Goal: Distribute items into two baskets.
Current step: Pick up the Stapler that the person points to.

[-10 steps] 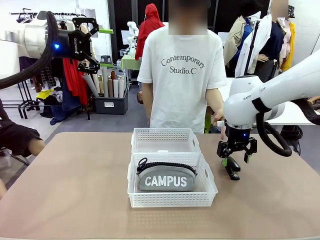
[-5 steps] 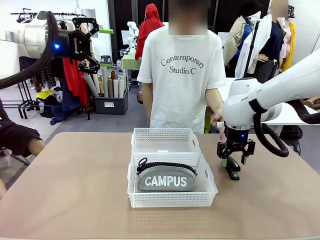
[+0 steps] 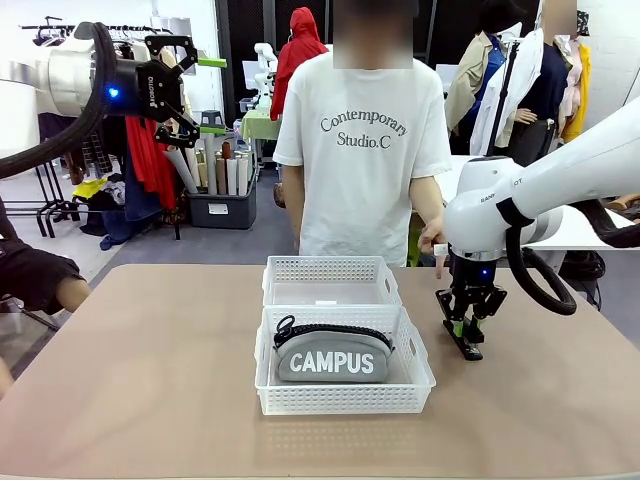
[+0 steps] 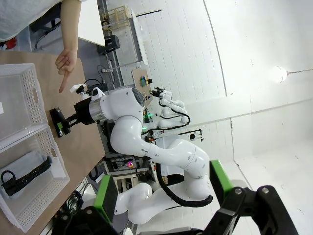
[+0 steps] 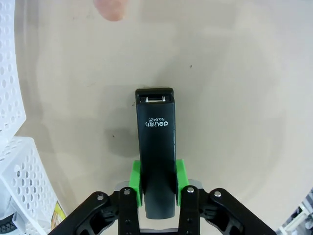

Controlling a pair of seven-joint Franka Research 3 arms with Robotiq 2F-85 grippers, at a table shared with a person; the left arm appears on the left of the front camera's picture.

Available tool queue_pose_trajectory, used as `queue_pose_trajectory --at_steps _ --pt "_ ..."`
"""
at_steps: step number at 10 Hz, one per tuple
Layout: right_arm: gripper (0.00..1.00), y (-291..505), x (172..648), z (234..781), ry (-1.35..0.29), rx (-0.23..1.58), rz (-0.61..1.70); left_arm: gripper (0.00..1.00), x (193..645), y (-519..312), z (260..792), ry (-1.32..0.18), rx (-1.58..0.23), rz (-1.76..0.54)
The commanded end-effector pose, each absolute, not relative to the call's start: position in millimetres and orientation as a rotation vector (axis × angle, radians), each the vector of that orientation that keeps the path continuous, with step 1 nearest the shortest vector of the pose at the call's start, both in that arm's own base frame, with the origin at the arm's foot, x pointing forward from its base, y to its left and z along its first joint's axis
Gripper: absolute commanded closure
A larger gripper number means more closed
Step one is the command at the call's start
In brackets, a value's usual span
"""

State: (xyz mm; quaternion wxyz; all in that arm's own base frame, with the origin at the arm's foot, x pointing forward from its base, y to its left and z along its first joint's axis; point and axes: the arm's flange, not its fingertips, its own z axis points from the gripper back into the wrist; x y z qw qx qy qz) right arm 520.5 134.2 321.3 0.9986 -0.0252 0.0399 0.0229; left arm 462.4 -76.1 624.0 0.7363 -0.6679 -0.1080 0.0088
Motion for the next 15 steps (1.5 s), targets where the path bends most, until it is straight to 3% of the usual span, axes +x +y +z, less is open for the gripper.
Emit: queue_pose_trajectory --at_steps 1,6,15 --pt "1.0 132 524 320 0.087 -0.006 0.041 0.0 462 -75 625 -0.233 -1.469 0.013" --pt "1.0 133 515 354 0.119 0.013 0.011 0.0 462 -75 625 -0.233 -1.469 0.013" --pt "1.0 153 525 559 0.093 0.124 -0.02 0.0 462 -75 625 -0.233 -1.469 0.013"
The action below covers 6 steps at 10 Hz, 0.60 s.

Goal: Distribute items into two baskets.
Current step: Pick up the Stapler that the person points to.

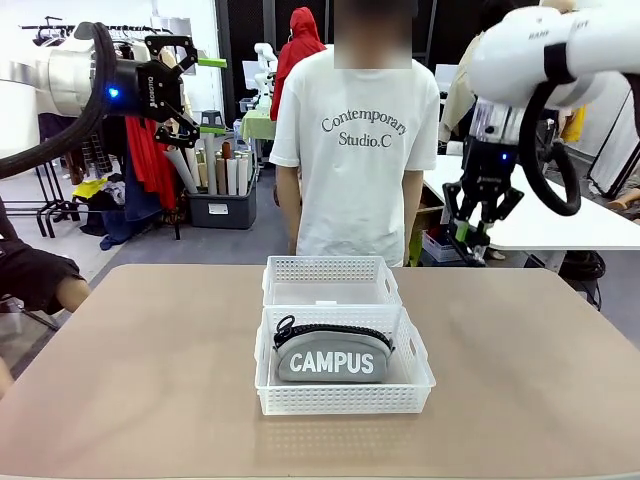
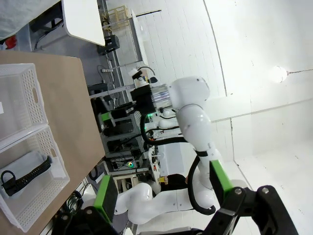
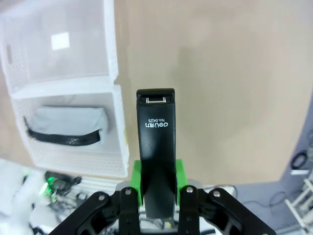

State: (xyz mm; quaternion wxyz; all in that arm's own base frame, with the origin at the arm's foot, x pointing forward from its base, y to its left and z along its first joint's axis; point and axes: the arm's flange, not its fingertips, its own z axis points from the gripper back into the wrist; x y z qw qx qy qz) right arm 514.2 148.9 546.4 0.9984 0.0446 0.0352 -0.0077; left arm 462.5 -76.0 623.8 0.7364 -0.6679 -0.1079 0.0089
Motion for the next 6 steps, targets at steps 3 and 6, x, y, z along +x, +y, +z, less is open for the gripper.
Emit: queue_pose_trajectory --at_steps 3,6 --pt "1.0 158 539 627 0.046 0.148 -0.015 0.0 462 -75 625 -0.233 -1.469 0.013" --pt "1.0 156 544 661 0.005 0.151 -0.042 0.0 462 -75 625 -0.233 -1.469 0.013"
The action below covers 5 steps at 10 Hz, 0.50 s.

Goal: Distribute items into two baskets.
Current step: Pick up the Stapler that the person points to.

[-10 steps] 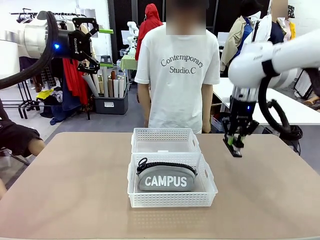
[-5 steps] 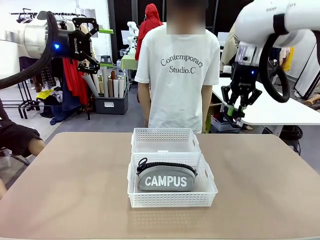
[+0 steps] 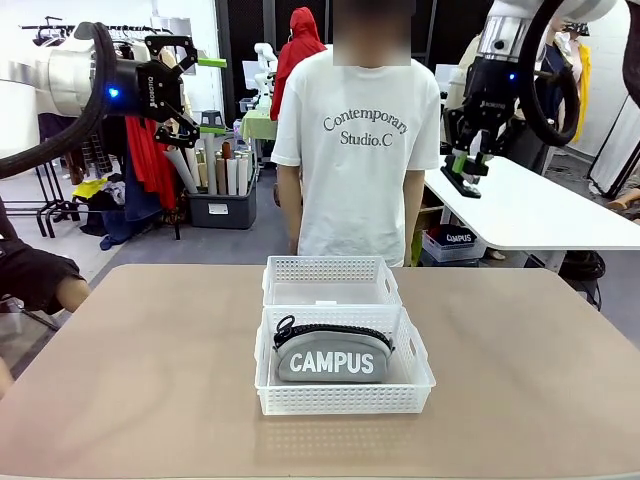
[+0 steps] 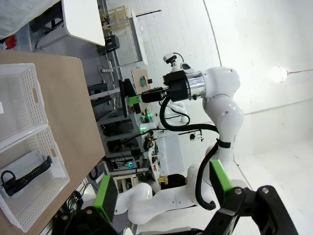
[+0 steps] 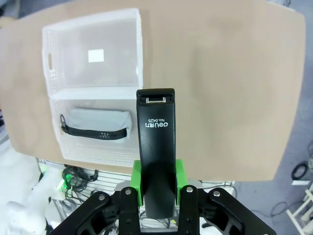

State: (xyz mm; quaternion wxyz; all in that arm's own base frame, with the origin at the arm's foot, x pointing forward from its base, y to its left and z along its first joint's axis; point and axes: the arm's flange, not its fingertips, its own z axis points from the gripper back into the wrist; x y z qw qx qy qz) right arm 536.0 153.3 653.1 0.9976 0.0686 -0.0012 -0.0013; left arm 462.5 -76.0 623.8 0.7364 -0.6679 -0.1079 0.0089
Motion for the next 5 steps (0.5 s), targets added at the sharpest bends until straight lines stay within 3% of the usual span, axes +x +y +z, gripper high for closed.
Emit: queue_pose_trajectory --at_steps 1,5 --pt "1.0 153.8 543.3 668.7 -0.017 0.146 -0.054 0.0 461.8 -75.5 625.1 -0.233 -1.469 0.013" --pt "1.0 148.9 540.8 670.7 -0.04 0.138 -0.026 0.0 461.8 -75.5 625.1 -0.233 -1.469 0.013"
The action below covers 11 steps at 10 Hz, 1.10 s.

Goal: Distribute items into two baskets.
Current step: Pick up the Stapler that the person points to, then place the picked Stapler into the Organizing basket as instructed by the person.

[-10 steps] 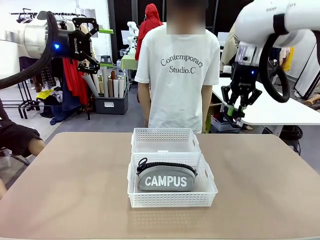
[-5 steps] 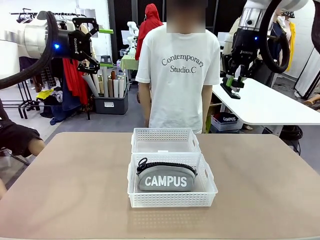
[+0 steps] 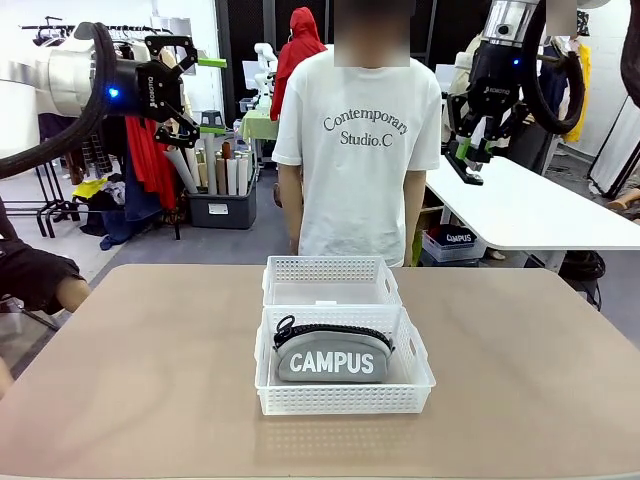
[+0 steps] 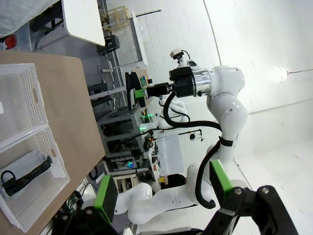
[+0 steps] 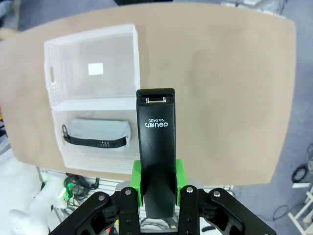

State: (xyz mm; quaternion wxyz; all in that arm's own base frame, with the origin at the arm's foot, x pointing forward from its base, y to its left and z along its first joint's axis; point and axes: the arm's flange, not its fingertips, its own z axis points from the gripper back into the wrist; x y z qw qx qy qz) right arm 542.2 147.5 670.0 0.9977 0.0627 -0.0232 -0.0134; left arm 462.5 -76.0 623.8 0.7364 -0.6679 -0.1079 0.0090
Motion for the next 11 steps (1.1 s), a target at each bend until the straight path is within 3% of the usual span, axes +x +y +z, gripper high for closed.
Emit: queue_pose_trajectory --at_steps 1,11 --pt "1.0 148.9 540.8 670.7 -0.04 0.138 -0.026 0.0 461.8 -75.5 625.1 -0.233 -1.469 0.013" --pt "1.0 148.9 540.8 670.7 -0.04 0.138 -0.026 0.0 461.8 -75.5 625.1 -0.233 -1.469 0.013"
